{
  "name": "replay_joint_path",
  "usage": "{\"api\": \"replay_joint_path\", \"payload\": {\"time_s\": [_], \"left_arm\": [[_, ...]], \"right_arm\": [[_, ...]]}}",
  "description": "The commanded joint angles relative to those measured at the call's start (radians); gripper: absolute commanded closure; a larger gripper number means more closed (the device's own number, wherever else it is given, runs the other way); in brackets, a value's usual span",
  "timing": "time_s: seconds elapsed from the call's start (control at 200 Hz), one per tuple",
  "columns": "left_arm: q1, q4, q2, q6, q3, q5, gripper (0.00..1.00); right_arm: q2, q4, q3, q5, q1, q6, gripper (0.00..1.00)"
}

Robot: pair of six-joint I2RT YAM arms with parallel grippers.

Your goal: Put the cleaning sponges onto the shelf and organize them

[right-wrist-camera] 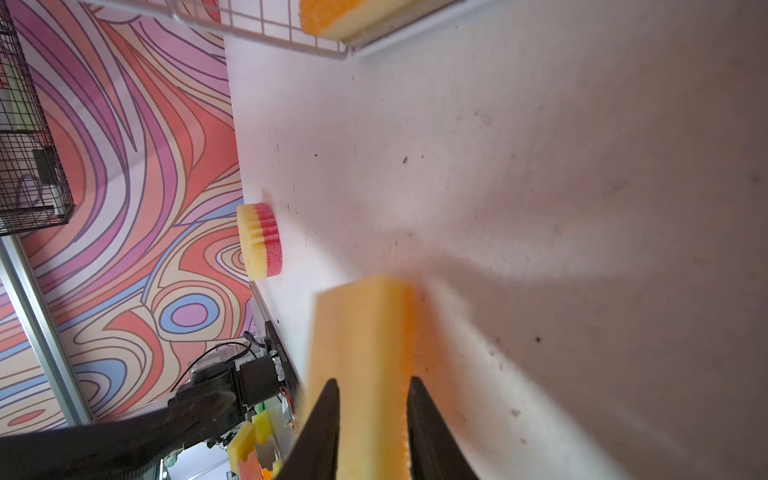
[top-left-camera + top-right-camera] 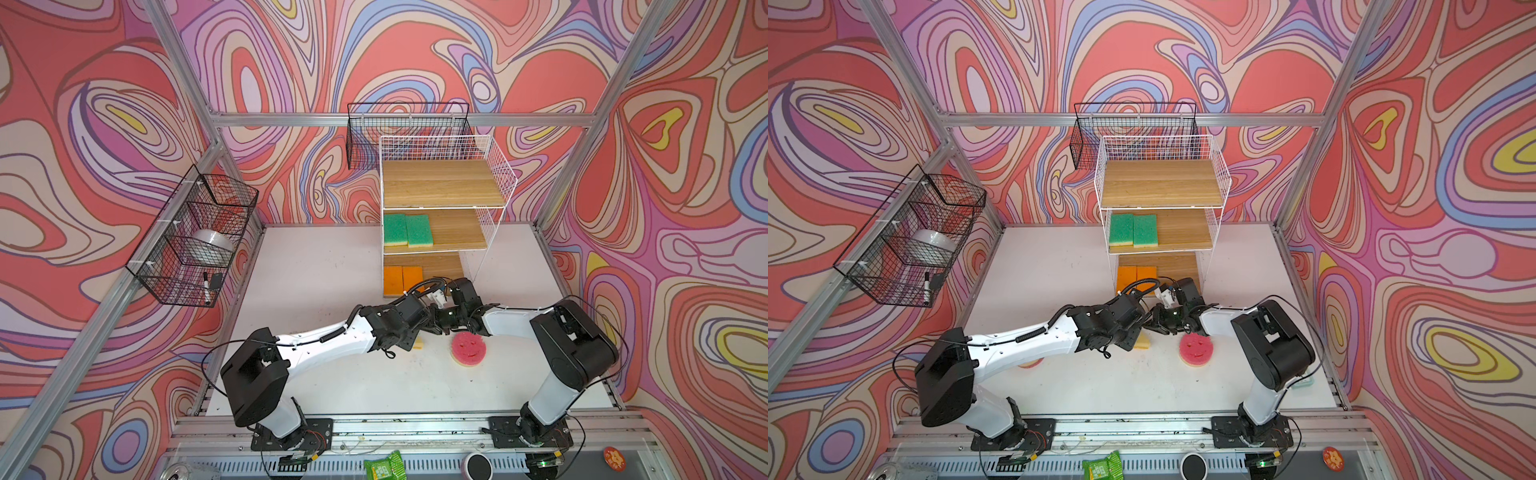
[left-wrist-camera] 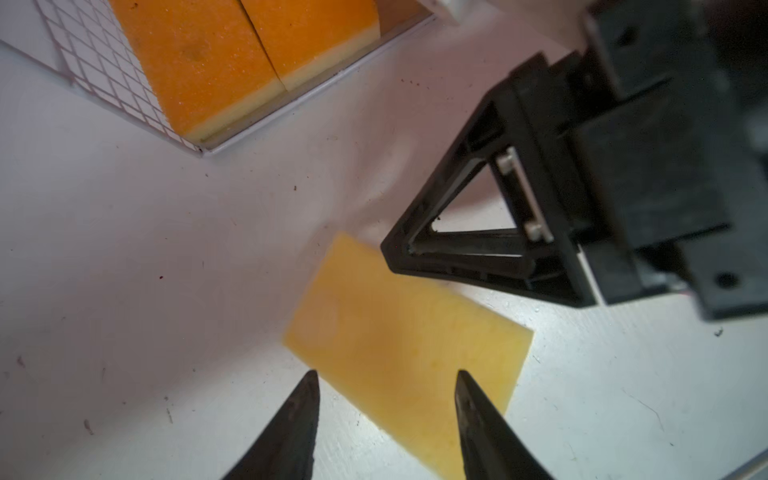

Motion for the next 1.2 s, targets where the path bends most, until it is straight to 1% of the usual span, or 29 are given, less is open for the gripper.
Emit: {"api": "replay_joint_path", "payload": {"time_s": [0.0,0.15,0.235,0.26,0.315,0.375,0.441,0.491,0.571,0.716,0.851,0.901,0.921,1.001,1.071,1.197], "left_arm": [[0.000,0.018,-0.016,-0.017,-0.013,0.021,0.46],[0.000,0.026,-0.010,-0.018,-0.013,0.022,0.46],[0.001,0.019,-0.014,-0.027,-0.013,0.004,0.46],[0.002,0.017,-0.020,-0.031,-0.016,-0.004,0.46],[0.014,0.025,-0.043,-0.049,-0.034,0.000,0.45],[0.049,0.045,-0.080,-0.076,-0.072,0.045,0.44],[0.099,0.078,-0.137,-0.105,-0.129,0.102,0.40],[0.134,0.099,-0.183,-0.117,-0.173,0.146,0.39],[0.169,0.108,-0.237,-0.128,-0.220,0.187,0.38],[0.191,0.127,-0.255,-0.139,-0.269,0.245,0.38],[0.210,0.224,-0.235,-0.175,-0.339,0.324,0.40],[0.216,0.234,-0.221,-0.178,-0.361,0.349,0.41],[0.217,0.269,-0.216,-0.179,-0.369,0.355,0.41],[0.225,0.308,-0.204,-0.188,-0.399,0.377,0.41],[0.238,0.350,-0.200,-0.200,-0.426,0.402,0.40],[0.258,0.416,-0.184,-0.217,-0.458,0.449,0.39]], "right_arm": [[0.013,0.053,0.019,-0.008,0.009,0.019,0.71],[0.000,0.015,0.021,0.007,0.009,-0.003,0.71],[-0.016,-0.015,0.020,0.023,0.009,-0.018,0.70],[-0.022,-0.028,0.022,0.030,0.009,-0.026,0.67],[-0.037,-0.079,0.035,0.045,0.009,-0.057,0.55],[-0.061,-0.152,0.052,0.070,0.009,-0.101,0.43],[-0.096,-0.236,0.074,0.110,0.009,-0.156,0.30],[-0.126,-0.309,0.090,0.143,0.010,-0.193,0.23],[-0.165,-0.421,0.115,0.193,0.009,-0.251,0.17],[-0.247,-0.550,0.109,0.241,0.010,-0.289,0.14],[-0.331,-0.576,0.063,0.233,0.011,-0.260,0.14],[-0.346,-0.572,0.045,0.226,0.015,-0.244,0.14],[-0.353,-0.566,0.034,0.220,0.017,-0.237,0.14],[-0.367,-0.540,0.007,0.199,0.044,-0.207,0.13],[-0.363,-0.539,-0.001,0.215,0.070,-0.198,0.12],[-0.323,-0.524,-0.010,0.225,0.084,-0.182,0.12]]}}
